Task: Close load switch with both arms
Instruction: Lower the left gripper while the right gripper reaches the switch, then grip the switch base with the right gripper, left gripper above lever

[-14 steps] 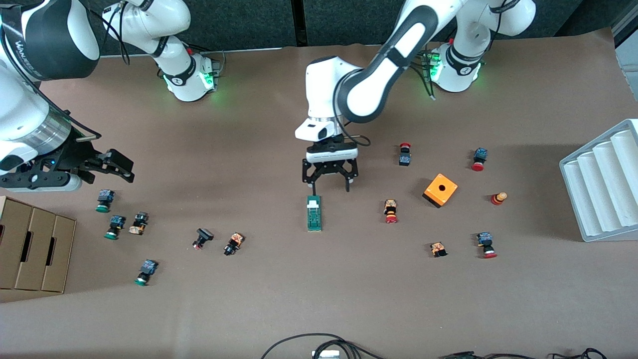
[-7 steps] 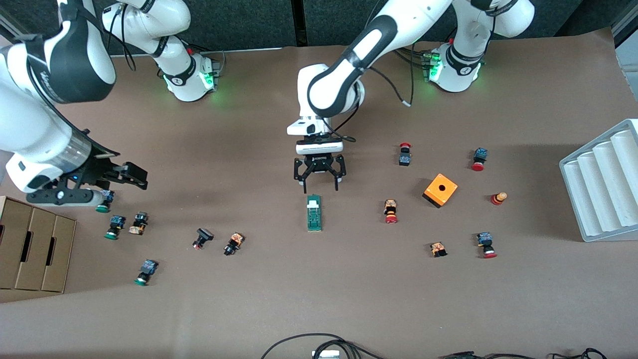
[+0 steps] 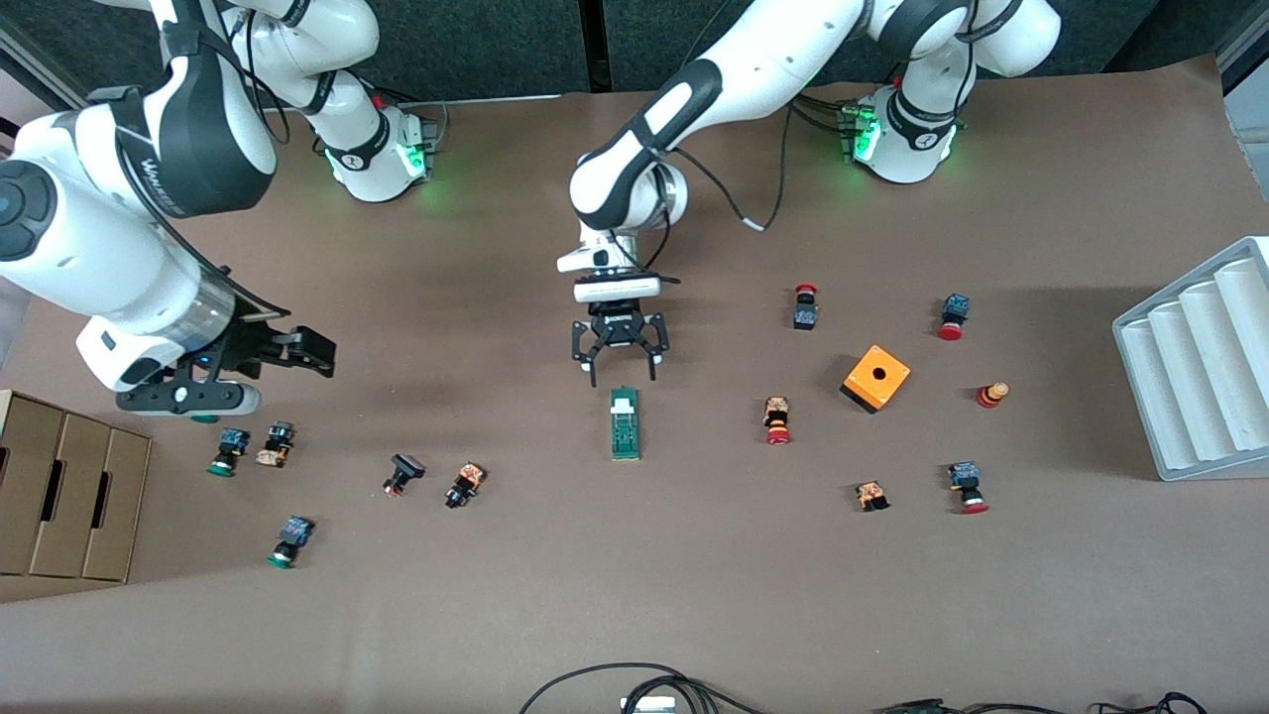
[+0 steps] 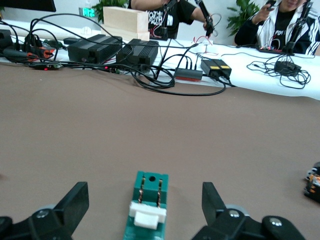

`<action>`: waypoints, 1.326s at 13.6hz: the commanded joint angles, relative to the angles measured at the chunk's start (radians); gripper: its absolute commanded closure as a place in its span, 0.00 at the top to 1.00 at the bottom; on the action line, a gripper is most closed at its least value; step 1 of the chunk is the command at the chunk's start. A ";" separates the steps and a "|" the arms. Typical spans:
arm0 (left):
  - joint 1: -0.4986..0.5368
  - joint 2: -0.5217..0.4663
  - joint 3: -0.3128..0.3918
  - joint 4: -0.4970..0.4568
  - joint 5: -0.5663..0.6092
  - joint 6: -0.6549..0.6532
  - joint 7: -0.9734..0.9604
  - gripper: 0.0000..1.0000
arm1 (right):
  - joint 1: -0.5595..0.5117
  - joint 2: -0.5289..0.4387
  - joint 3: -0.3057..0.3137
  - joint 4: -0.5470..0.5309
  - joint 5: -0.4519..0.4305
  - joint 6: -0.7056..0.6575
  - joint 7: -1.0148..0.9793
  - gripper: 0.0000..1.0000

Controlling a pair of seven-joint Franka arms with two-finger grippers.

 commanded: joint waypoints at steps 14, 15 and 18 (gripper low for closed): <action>-0.042 0.177 0.034 0.064 0.272 -0.089 -0.096 1.00 | 0.390 0.569 -0.005 0.359 0.149 0.449 1.121 0.99; -0.041 0.183 0.034 0.064 0.283 -0.090 -0.116 1.00 | 0.402 0.586 -0.003 0.359 0.149 0.469 1.172 0.99; -0.032 0.209 0.034 0.078 0.321 -0.098 -0.167 1.00 | 0.410 0.600 -0.003 0.358 0.185 0.481 1.258 0.99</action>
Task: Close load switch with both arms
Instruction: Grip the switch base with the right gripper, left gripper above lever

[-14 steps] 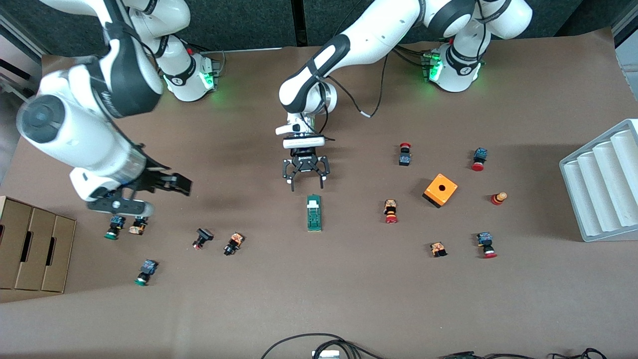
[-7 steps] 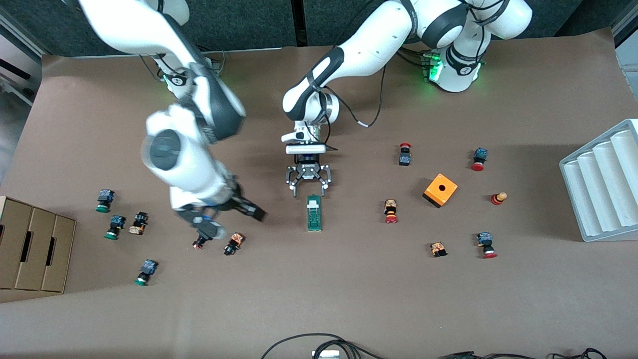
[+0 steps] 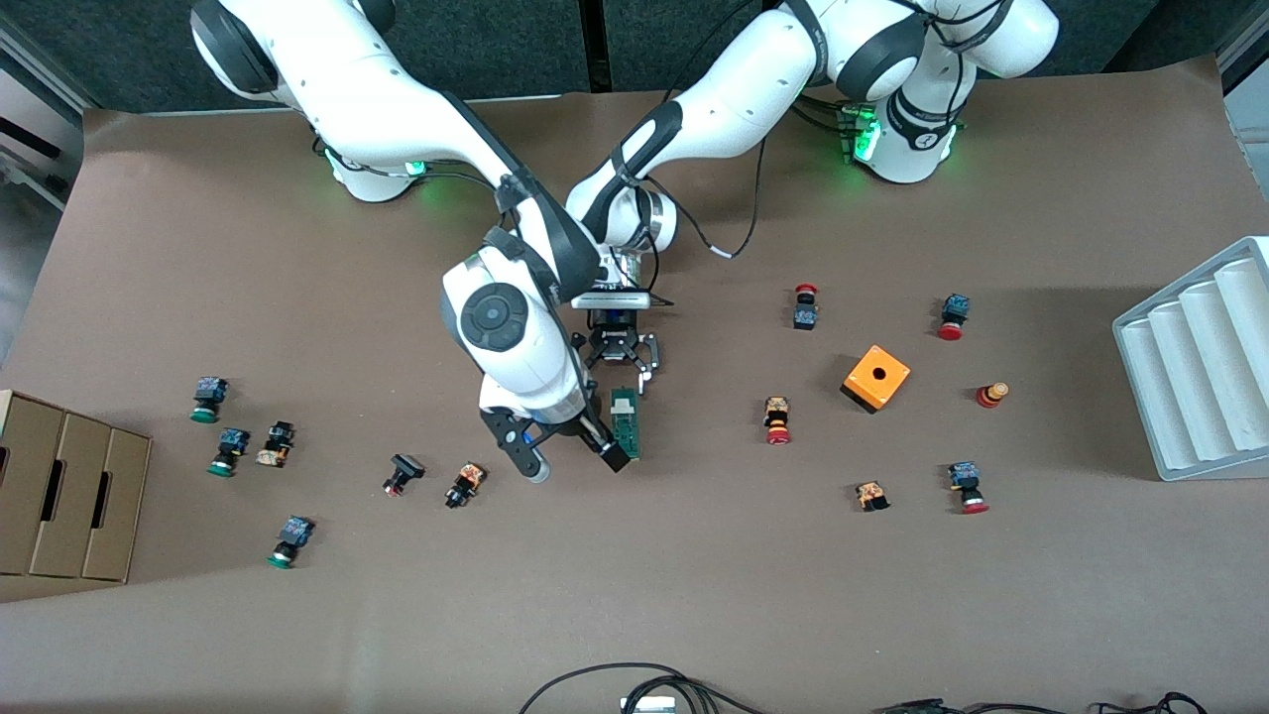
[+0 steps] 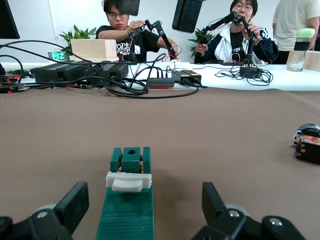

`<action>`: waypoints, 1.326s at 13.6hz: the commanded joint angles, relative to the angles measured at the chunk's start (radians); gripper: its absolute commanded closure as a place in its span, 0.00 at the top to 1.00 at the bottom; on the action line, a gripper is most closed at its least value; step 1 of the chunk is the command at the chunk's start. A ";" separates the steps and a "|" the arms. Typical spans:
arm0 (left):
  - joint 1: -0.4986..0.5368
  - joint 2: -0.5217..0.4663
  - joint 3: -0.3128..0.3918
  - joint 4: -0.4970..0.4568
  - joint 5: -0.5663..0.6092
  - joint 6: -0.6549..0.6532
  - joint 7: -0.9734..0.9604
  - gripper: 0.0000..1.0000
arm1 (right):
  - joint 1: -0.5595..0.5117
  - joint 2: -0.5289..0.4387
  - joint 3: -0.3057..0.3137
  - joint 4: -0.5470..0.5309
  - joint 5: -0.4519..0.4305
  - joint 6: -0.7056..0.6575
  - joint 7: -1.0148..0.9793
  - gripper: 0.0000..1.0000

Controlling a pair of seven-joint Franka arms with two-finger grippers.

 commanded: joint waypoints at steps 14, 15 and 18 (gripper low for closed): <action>0.023 0.094 0.001 0.094 0.030 -0.030 -0.036 0.98 | 0.064 0.015 -0.019 -0.096 0.140 0.070 0.053 0.95; 0.023 0.093 0.001 0.094 0.025 -0.030 -0.036 0.98 | 0.066 0.011 -0.019 -0.116 0.140 0.074 0.053 0.95; 0.023 0.093 -0.002 0.092 0.022 -0.030 -0.034 0.97 | 0.079 -0.001 -0.019 -0.156 0.141 0.084 0.065 0.94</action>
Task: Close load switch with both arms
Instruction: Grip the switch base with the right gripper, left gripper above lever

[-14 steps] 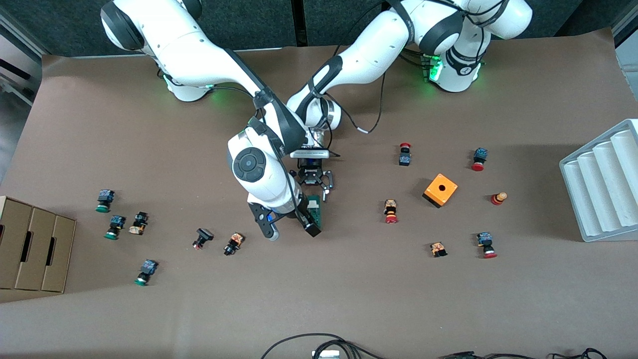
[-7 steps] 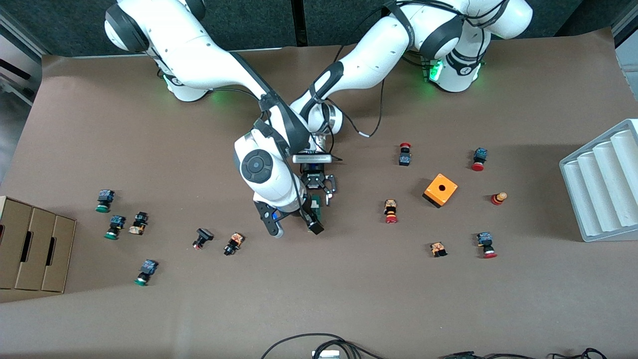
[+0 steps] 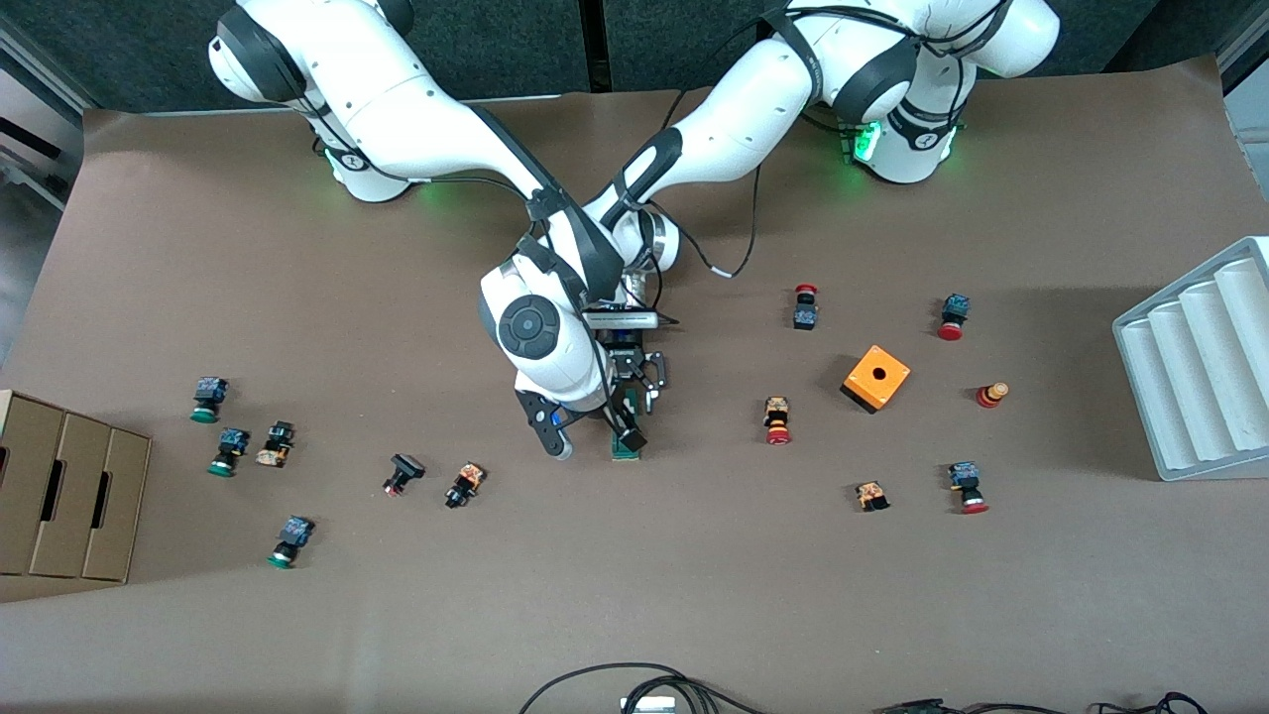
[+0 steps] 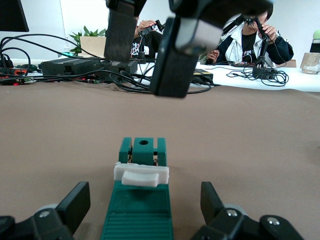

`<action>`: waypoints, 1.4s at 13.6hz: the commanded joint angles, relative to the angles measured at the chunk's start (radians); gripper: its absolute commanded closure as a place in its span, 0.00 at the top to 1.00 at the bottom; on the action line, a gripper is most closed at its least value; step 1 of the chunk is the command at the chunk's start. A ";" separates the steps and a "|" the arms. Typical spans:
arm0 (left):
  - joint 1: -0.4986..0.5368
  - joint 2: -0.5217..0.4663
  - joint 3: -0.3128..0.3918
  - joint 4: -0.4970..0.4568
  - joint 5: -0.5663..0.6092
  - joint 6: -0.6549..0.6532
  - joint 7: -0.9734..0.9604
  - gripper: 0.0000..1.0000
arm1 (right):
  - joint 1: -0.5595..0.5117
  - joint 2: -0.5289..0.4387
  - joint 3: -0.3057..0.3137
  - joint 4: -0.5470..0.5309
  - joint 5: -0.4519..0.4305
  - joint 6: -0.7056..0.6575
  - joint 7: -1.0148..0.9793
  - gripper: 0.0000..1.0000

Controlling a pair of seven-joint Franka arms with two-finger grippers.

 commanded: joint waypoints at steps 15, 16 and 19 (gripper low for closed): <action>-0.004 0.021 -0.014 0.013 0.004 -0.055 -0.010 0.56 | 0.045 -0.040 -0.014 -0.142 0.030 0.107 0.088 0.70; -0.004 0.026 -0.014 0.013 0.006 -0.055 -0.012 0.55 | 0.045 -0.040 -0.014 -0.142 0.030 0.107 0.102 0.70; -0.004 0.027 -0.014 0.013 0.004 -0.055 -0.010 0.54 | 0.051 -0.040 -0.013 -0.142 0.030 0.107 0.128 0.63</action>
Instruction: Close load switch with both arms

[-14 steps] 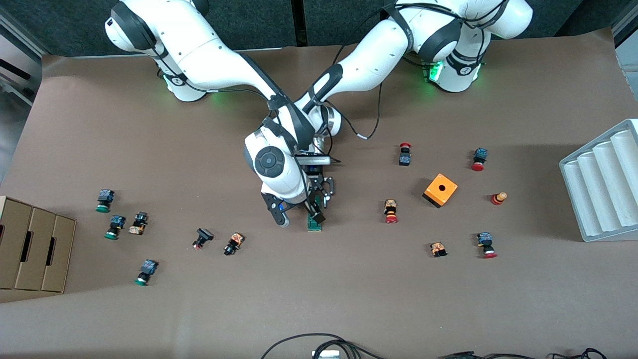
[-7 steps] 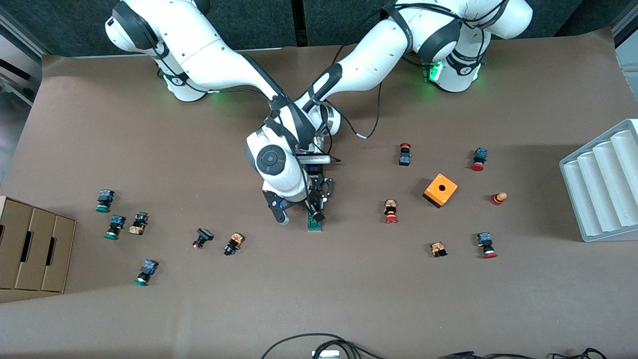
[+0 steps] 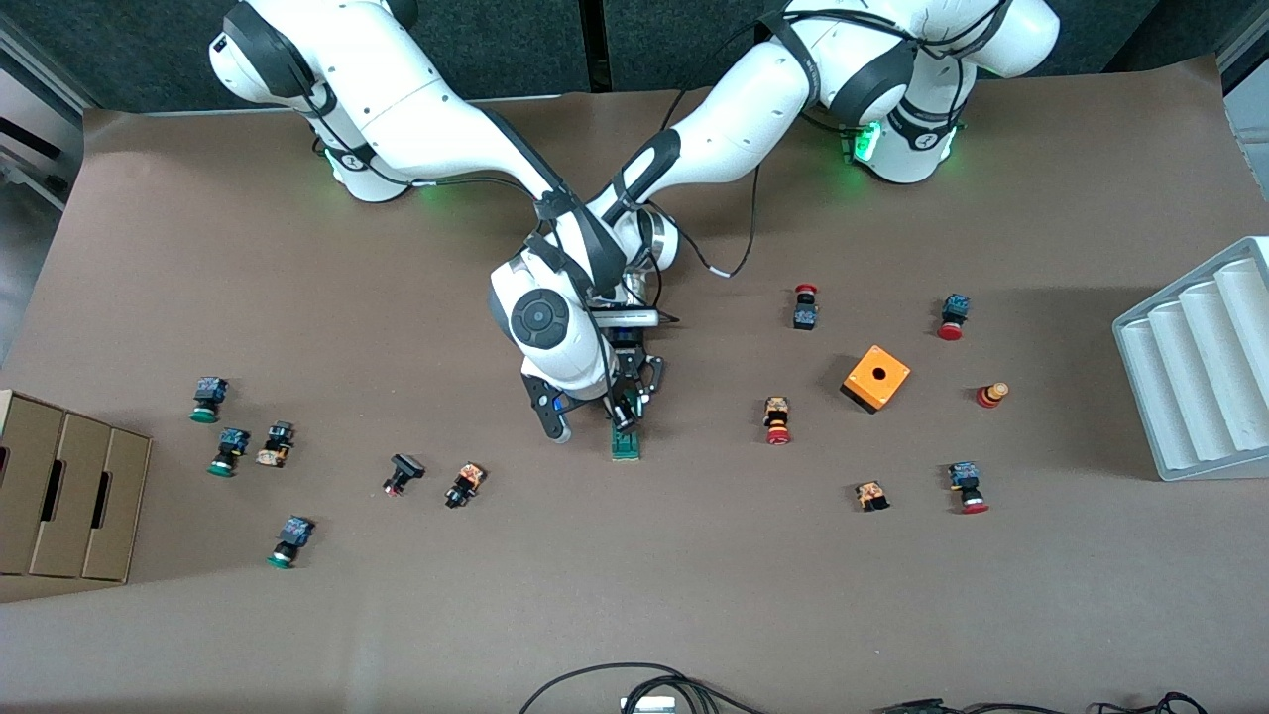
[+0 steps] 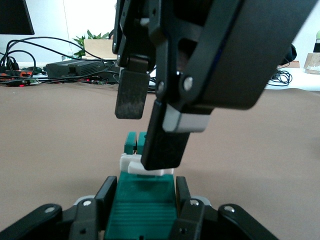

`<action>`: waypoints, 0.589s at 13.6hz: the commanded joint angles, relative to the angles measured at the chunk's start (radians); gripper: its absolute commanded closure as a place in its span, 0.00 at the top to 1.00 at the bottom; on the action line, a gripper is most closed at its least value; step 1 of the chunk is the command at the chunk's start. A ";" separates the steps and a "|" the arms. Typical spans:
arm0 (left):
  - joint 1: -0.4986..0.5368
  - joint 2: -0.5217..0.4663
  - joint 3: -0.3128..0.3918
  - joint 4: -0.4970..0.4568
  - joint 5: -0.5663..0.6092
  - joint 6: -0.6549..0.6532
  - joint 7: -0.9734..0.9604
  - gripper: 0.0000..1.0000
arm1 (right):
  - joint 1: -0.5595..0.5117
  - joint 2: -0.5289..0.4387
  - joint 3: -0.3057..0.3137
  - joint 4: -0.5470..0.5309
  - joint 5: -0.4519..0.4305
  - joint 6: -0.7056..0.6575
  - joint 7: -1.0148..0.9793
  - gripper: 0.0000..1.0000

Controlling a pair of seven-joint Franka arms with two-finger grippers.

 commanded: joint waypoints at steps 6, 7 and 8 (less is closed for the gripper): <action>-0.002 0.010 -0.004 0.015 0.004 -0.024 -0.010 0.49 | 0.028 -0.035 -0.011 -0.074 0.030 0.039 0.029 0.52; -0.002 0.010 -0.004 0.015 0.006 -0.024 -0.010 0.49 | 0.031 -0.033 -0.011 -0.074 0.030 0.041 0.031 0.51; -0.002 0.010 -0.004 0.015 0.004 -0.024 -0.010 0.49 | 0.031 -0.032 -0.011 -0.076 0.030 0.053 0.031 0.50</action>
